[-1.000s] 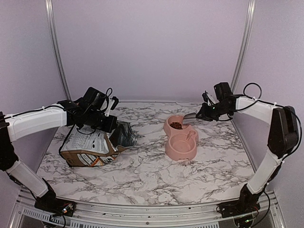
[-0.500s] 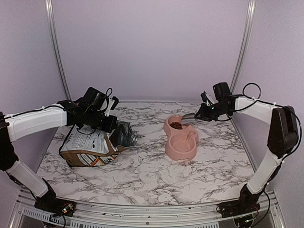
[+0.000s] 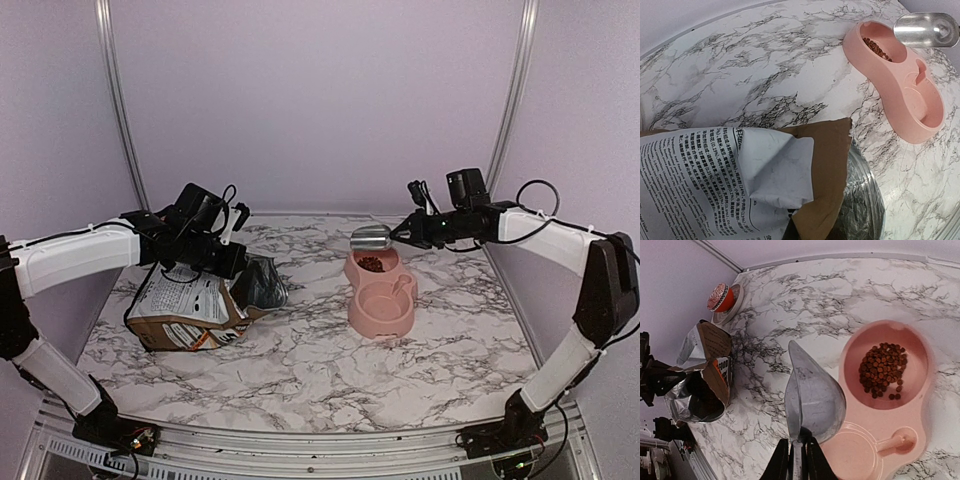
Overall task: Serve the pet food
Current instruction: Insert the spatula into the pet food bag.
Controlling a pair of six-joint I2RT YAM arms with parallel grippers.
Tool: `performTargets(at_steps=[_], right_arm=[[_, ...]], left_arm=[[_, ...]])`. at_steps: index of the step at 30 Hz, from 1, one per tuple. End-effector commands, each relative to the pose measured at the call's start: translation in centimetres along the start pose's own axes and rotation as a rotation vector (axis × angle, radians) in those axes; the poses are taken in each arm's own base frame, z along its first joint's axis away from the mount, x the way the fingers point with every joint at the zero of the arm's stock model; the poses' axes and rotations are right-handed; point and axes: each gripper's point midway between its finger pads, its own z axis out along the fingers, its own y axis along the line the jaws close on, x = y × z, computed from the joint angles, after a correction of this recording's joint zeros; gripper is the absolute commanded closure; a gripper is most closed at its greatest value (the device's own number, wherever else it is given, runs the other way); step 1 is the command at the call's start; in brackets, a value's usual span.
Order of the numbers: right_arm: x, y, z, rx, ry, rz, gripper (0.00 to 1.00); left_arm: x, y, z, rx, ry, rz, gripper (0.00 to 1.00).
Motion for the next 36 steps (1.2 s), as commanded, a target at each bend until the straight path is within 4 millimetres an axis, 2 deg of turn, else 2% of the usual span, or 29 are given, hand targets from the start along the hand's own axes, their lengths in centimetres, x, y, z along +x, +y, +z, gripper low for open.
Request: performTargets(at_steps=[1,8,15,17,21,29,31,33,36], right_arm=[[-0.8,6.2,-0.7,-0.181,-0.057,-0.13,1.0],[1.4,12.7,0.5,-0.283,-0.03,-0.321,1.0],[4.4,17.9,2.4,-0.377,0.026,-0.472,1.0],[5.2,18.9,3.4,-0.383,0.043,-0.495,1.0],[6.2,19.9,5.6,-0.375,0.072,-0.503,1.0],[6.9,20.0,10.3,-0.275,0.062,-0.485,1.0],[6.3,19.6,11.3,-0.229,0.045,-0.484,1.0],[7.3,20.5,12.4,-0.224,0.057,-0.494,1.0],[7.5,20.5,13.7,-0.208,0.059,-0.491,1.0]], left_arm=[[-1.0,0.3,-1.5,-0.001,-0.048,-0.005,1.0],[-1.0,0.3,-1.5,-0.003,-0.047,-0.005,1.0],[-0.9,0.4,-1.4,-0.009,-0.044,-0.004,1.0],[-0.9,0.5,-1.3,-0.012,-0.044,-0.004,1.0],[-0.9,0.5,-1.3,-0.011,-0.044,-0.003,1.0],[-0.9,0.5,-1.5,-0.012,-0.049,-0.003,1.0],[-0.9,0.5,-1.6,-0.01,-0.05,-0.003,1.0],[-1.0,0.4,-1.6,-0.01,-0.051,-0.003,1.0],[-0.9,0.5,-1.6,-0.012,-0.05,-0.003,1.0]])
